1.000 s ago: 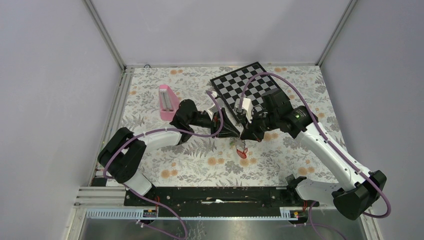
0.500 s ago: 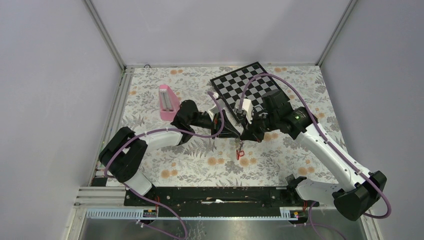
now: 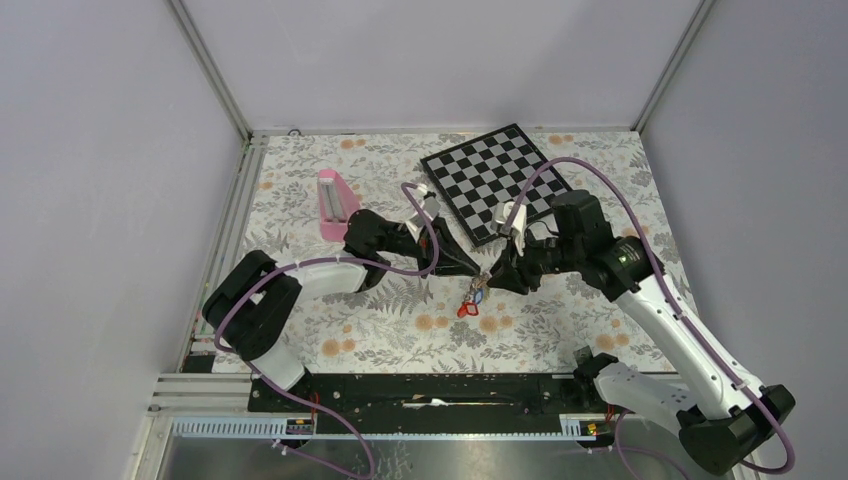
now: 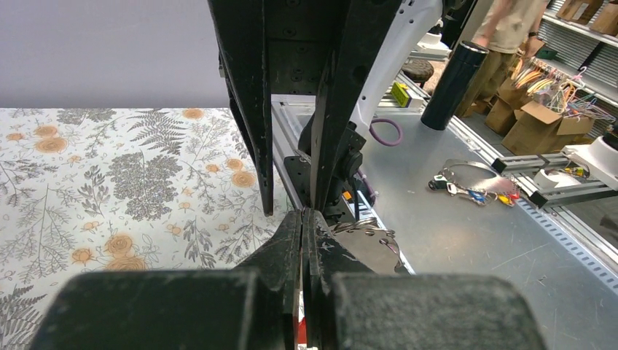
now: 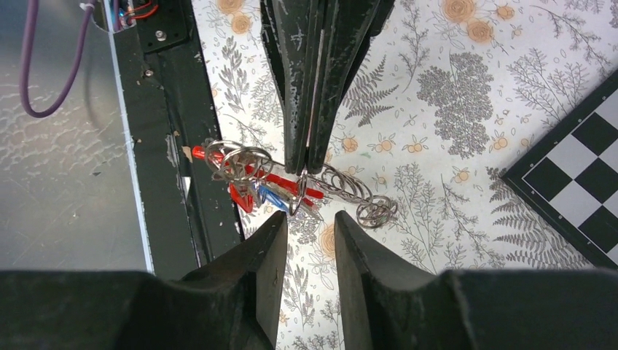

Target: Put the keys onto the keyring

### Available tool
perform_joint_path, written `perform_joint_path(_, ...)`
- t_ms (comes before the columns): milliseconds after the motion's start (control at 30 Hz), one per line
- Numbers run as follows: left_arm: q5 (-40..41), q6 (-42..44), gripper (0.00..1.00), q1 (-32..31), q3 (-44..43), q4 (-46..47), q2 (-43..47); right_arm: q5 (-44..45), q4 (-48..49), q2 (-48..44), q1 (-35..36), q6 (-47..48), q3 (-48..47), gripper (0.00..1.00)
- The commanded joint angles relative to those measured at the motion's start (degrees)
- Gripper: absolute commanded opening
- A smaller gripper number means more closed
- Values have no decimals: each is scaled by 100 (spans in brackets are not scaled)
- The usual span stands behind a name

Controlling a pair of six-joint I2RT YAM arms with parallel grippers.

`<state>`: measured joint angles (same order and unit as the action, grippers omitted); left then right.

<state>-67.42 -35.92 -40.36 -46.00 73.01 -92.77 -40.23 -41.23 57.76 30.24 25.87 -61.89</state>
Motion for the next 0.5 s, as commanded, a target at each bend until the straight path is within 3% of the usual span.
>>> perform_joint_path(0,-62,-209,0,-25,56,763,17,-457,246,-168,-105,-38,69,38)
perform_joint_path(267,0,-113,0,-25,84,635,60,-720,283,-35,-116,-97,9,37)
perform_joint_path(467,-8,-119,0,-21,100,669,76,-719,366,-34,-116,-83,181,12)
